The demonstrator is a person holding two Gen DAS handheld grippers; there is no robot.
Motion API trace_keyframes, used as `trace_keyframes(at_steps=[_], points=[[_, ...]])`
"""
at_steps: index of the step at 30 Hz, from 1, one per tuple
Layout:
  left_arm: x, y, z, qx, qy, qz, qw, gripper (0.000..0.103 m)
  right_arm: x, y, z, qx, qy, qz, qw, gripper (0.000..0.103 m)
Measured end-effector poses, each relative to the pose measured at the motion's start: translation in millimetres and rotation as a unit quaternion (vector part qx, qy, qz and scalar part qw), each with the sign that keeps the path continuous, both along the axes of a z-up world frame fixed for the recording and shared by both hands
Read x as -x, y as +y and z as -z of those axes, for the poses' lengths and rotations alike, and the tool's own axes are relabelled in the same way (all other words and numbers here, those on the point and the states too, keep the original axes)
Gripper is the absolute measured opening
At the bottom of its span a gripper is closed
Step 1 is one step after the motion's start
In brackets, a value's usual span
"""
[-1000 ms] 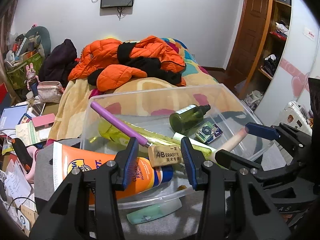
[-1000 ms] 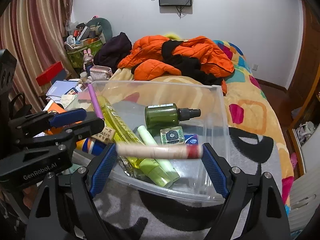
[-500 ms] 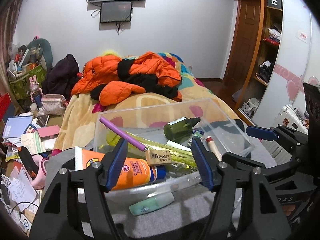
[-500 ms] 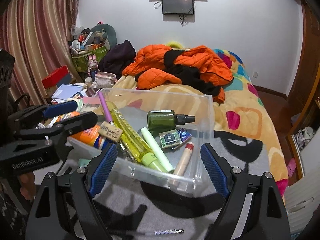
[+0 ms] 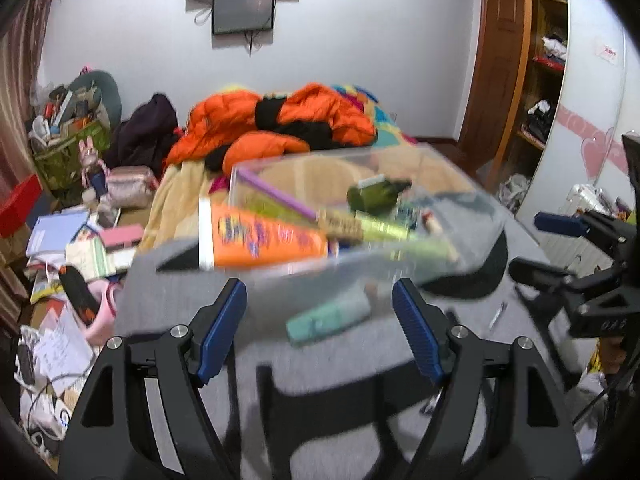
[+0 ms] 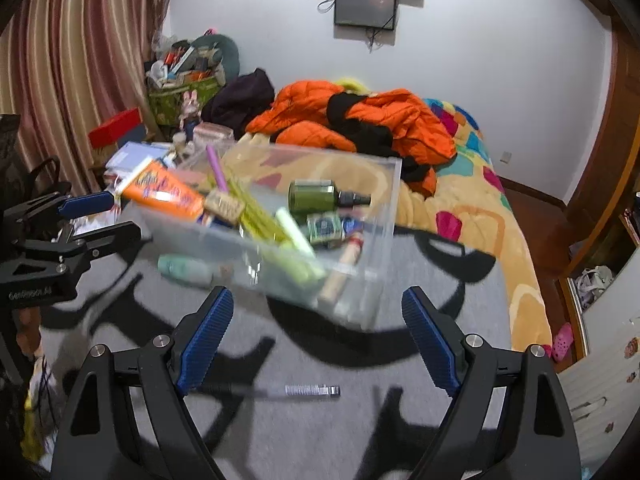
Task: Organize objects
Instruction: 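Grasp the mint-green roll-on bottle with the left tool while the right grasps the black pen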
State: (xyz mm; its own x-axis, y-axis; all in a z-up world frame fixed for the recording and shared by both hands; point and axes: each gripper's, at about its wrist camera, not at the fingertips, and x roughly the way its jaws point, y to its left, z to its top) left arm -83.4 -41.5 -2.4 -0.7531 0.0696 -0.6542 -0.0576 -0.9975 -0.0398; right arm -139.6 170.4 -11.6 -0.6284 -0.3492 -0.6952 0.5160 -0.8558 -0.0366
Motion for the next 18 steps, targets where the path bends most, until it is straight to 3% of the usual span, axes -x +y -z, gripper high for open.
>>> trace_keyframes(at_steps=[7, 18], points=[[9, 0, 45, -0.007, -0.068, -0.006, 0.9976, 0.075, -11, 5, 41, -0.043, -0.040, -0.019, 0.998, 0.085], [52, 9, 61, -0.008, -0.085, 0.008, 0.9963, 0.075, -8, -15, 57, -0.058, -0.052, -0.110, 0.991, 0.085]])
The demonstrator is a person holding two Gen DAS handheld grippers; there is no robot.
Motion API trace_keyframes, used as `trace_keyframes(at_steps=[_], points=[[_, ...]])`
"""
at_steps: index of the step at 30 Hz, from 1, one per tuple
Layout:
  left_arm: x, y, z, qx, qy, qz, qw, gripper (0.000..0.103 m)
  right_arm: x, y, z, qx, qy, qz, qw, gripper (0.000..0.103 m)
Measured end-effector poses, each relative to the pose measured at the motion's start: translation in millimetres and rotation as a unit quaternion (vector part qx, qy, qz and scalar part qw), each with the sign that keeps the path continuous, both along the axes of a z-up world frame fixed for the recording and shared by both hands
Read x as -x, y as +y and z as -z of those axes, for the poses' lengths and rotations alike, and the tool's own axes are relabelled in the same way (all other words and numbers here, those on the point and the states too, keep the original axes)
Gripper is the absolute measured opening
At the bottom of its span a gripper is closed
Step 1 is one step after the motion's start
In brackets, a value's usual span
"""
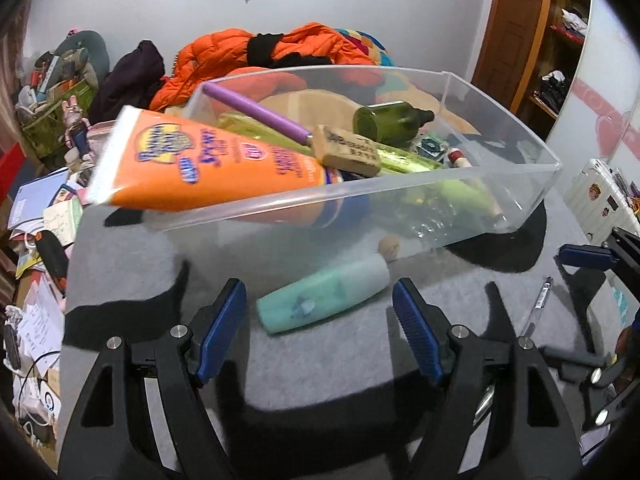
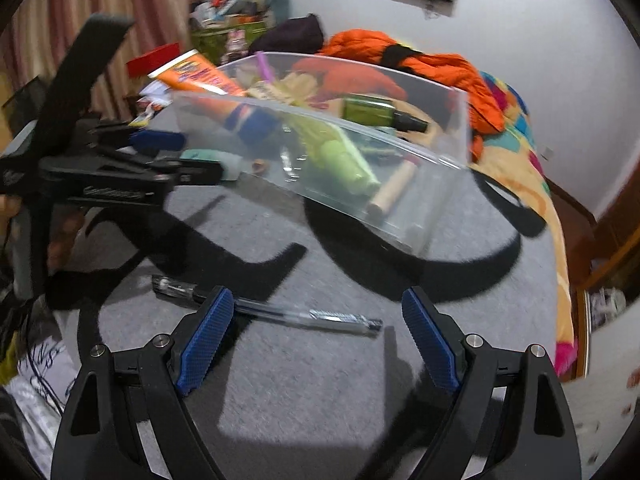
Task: Organize objects
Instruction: 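Grasp the mint-green roll-on bottle with the left tool while the right grasps the black pen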
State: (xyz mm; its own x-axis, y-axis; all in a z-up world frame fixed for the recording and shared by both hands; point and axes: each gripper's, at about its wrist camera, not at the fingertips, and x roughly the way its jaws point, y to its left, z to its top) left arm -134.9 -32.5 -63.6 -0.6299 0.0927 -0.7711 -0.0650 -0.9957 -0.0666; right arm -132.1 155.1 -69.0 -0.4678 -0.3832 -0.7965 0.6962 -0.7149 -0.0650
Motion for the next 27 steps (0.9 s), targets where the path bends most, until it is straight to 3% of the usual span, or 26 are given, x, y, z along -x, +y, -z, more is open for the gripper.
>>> trace_keyframes(at_steps=[6, 9, 20, 27], points=[[-2, 14, 6, -0.005, -0.008, 0.040, 0.9991, 0.075, 5, -10, 12, -0.015, -0.035, -0.050, 0.998, 0.084], [-8, 19, 7, -0.023, -0.020, 0.069, 0.9971, 0.064, 3, -8, 14, -0.022, -0.038, -0.053, 0.998, 0.081], [-14, 34, -11, 0.027, 0.006, 0.094, 0.9952, 0.062, -9, 17, 7, -0.019, -0.063, -0.017, 0.998, 0.014], [3, 42, 8, 0.033, -0.020, 0.112, 0.9929, 0.062, -23, 46, 6, -0.015, -0.083, 0.016, 0.996, 0.009]])
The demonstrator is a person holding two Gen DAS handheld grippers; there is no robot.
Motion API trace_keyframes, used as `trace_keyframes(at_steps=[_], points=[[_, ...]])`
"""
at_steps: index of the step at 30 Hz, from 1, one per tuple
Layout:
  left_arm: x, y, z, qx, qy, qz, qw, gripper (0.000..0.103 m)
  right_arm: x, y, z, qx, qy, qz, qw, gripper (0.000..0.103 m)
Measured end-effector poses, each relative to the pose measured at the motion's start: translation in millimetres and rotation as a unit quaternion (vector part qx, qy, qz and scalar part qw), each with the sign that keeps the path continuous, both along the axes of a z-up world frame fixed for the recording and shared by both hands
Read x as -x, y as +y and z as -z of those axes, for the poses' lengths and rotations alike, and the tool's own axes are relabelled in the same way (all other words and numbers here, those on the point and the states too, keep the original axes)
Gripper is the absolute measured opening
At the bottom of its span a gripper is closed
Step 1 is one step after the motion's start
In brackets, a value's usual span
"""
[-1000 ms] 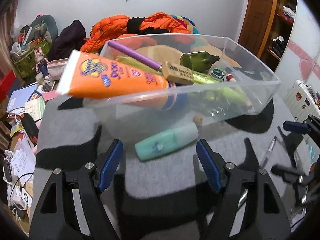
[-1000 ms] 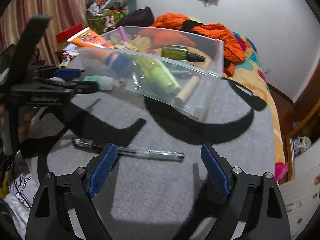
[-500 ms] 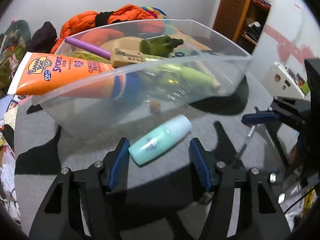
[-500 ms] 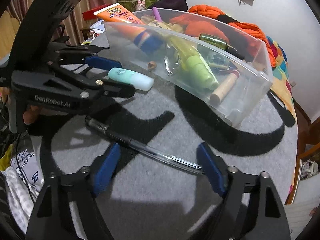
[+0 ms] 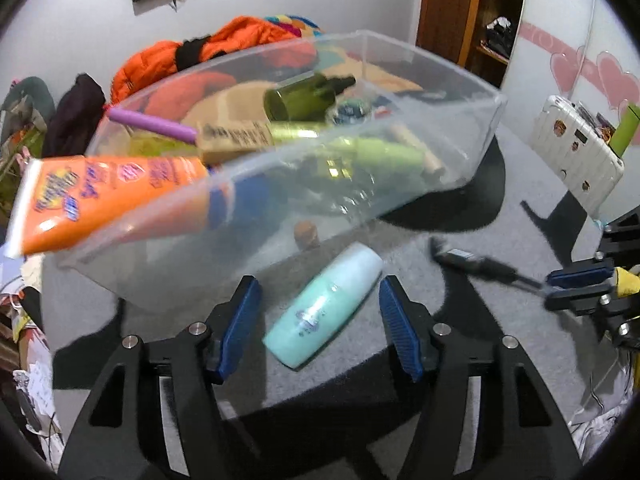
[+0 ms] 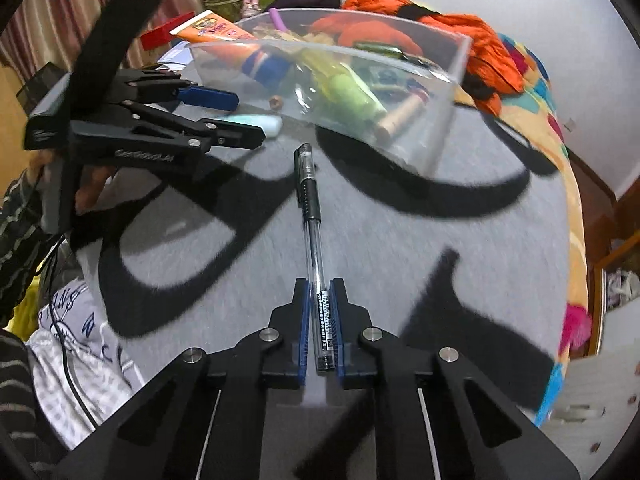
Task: Organize objects
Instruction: 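Grasp the mint-green roll-on bottle with the left tool while the right grasps the black pen, then lower the roll-on bottle and pen into the clear box and open both tools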
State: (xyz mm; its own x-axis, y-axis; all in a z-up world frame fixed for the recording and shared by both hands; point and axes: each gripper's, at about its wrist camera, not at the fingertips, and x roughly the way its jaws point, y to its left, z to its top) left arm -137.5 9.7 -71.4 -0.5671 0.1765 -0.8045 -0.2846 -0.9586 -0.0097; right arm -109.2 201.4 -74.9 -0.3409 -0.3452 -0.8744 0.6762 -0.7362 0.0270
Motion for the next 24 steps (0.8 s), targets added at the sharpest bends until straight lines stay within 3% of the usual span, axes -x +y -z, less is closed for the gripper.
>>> trace_keyframes(at_steps=[1, 8, 19, 24], points=[[-2, 0, 0, -0.001, 0.006, 0.000, 1.0000, 0.061, -1, 3, 0, 0.002, -0.002, 0.003, 1.000, 0.009], [-13, 7, -3, -0.015, 0.001, 0.006, 0.9999, 0.024, 2, -7, -2, 0.010, 0.007, 0.012, 1.000, 0.012], [-21, 18, -2, -0.005, -0.003, 0.017, 0.9998, 0.024, 17, -37, 3, 0.004, 0.046, 0.016, 0.999, 0.015], [-19, 18, -4, -0.017, 0.005, 0.007, 0.9998, 0.024, 20, -33, -2, 0.029, 0.043, 0.039, 0.998, 0.009]])
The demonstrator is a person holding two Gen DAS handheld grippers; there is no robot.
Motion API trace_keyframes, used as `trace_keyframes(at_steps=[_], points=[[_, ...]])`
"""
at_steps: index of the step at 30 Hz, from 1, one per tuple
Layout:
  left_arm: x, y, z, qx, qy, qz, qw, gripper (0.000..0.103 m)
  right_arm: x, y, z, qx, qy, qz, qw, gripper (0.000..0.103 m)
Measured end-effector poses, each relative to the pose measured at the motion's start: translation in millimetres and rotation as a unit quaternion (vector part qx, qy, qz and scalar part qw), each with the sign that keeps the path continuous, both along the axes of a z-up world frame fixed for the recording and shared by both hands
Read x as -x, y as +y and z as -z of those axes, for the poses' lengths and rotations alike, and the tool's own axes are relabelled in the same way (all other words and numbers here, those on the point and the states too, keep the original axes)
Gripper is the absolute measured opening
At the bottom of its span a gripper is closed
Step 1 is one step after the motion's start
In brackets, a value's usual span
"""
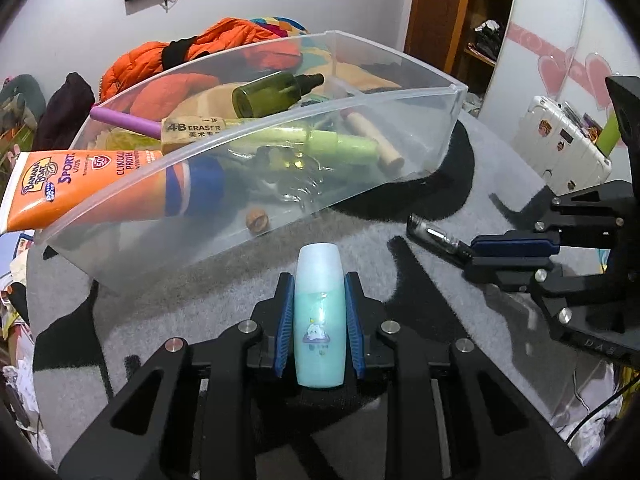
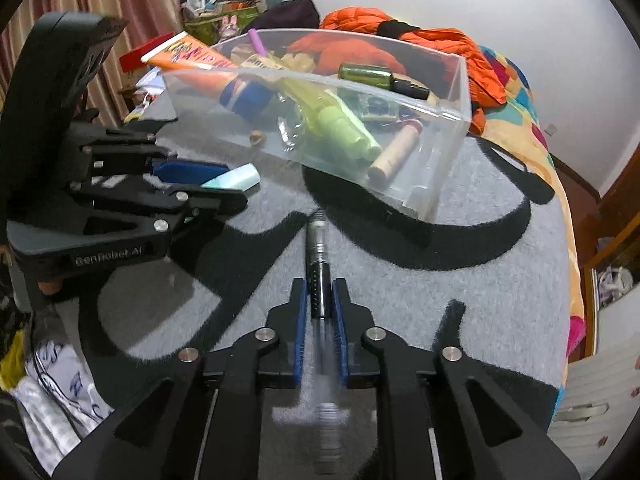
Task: Organize objects
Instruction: 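Lower the roll-on bottle and pen into the clear box and open both tools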
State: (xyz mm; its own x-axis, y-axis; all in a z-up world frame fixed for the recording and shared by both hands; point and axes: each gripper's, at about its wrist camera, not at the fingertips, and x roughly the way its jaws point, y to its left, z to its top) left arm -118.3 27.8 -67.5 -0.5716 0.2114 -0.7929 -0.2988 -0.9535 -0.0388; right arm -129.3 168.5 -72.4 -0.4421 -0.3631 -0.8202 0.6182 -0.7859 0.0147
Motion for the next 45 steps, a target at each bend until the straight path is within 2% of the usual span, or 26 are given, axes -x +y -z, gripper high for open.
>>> trace_keyframes(at_steps=[5, 13, 19, 25, 34, 45], points=[[-8, -1, -16, -0.005, 0.027, -0.010, 0.9996, 0.024, 2, 8, -20, 0.046, 0.014, 0.018, 0.999, 0.009], [-17, -12, -62, -0.041, 0.086, -0.031, 0.9950, 0.024, 1, 9, -61, 0.110, 0.053, 0.027, 0.992, 0.009], [-13, -22, -87, -0.055, 0.119, -0.044, 0.9904, 0.024, 9, 3, -90, 0.136, 0.088, 0.034, 0.986, 0.009], [-3, -30, -101, -0.058, 0.138, -0.055, 0.9872, 0.024, 22, -3, -105, 0.145, 0.108, 0.039, 0.983, 0.009], [30, -39, -102, -0.058, 0.131, -0.077, 0.9866, 0.024, 62, -12, -108, 0.146, 0.098, 0.057, 0.983, 0.009], [73, -51, -79, -0.062, 0.090, -0.101, 0.9888, 0.024, 110, -38, -83, 0.110, 0.065, 0.064, 0.990, 0.009]])
